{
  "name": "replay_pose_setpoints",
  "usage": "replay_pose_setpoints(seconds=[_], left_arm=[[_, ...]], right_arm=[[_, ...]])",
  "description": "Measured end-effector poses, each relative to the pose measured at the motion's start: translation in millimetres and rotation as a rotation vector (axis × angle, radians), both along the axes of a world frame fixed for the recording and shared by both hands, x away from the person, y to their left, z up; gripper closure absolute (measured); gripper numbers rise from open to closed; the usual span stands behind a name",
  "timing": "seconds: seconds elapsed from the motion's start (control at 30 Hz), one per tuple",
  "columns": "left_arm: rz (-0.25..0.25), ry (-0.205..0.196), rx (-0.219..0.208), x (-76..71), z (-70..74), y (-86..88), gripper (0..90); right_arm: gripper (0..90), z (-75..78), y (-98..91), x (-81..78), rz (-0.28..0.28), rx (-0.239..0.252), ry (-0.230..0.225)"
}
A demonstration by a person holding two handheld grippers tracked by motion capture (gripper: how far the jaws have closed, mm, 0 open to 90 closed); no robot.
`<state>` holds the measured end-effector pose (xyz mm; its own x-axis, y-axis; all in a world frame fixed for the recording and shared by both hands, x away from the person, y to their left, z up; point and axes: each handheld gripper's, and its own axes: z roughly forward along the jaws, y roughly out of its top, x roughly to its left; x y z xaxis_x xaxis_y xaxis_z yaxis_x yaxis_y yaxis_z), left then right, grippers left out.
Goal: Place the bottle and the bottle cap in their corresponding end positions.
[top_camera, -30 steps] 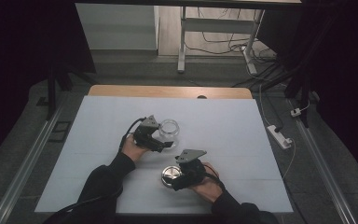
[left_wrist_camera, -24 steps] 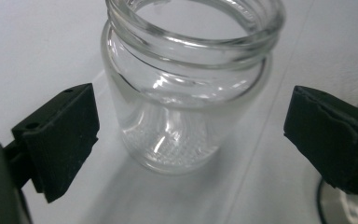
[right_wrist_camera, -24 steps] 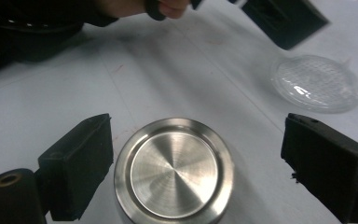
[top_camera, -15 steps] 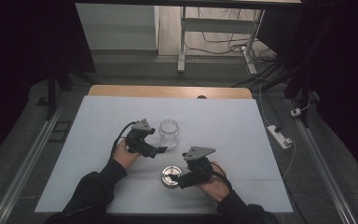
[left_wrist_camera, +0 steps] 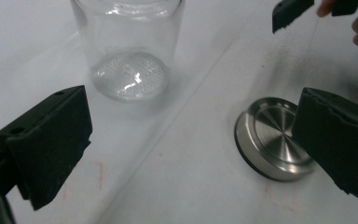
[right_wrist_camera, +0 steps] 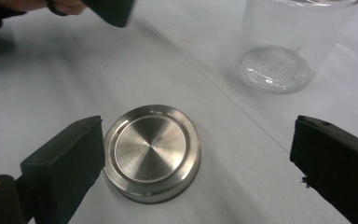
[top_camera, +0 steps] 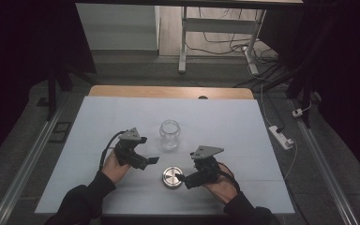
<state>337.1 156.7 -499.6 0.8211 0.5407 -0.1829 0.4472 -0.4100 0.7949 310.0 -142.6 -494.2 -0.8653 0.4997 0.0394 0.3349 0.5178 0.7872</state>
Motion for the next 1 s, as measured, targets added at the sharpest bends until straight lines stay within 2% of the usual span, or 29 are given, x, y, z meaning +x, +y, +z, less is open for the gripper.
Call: replay_pose_setpoints(seconds=[0.17,0.33,0.47,0.63,0.77,1.0], left_arm=[[0.0,-0.012,0.009,-16.8,1.4,9.2,0.0],[-0.006,0.004,-0.024,-30.9,3.0,20.9,0.1],[0.0,-0.001,-0.049,-41.0,3.3,29.7,0.1],[0.023,-0.009,-0.027,-53.8,3.3,40.8,0.0],[0.052,0.004,-0.023,-64.1,1.2,51.4,0.0],[0.103,0.014,-0.022,-82.6,-1.1,70.1,0.0]], right_arm=[[1.9,1.9,-11.0,-3.3,-0.024,-0.007,-0.004],[1.7,5.5,-27.2,-5.7,-0.076,0.005,0.002],[1.7,7.7,-40.2,-7.8,-0.095,-0.011,-0.003],[1.7,7.5,-54.8,-10.3,-0.146,-0.052,-0.014],[1.7,6.8,-67.4,-11.1,-0.161,-0.083,-0.033],[1.1,9.3,-86.9,-16.9,-0.212,-0.035,-0.025]])
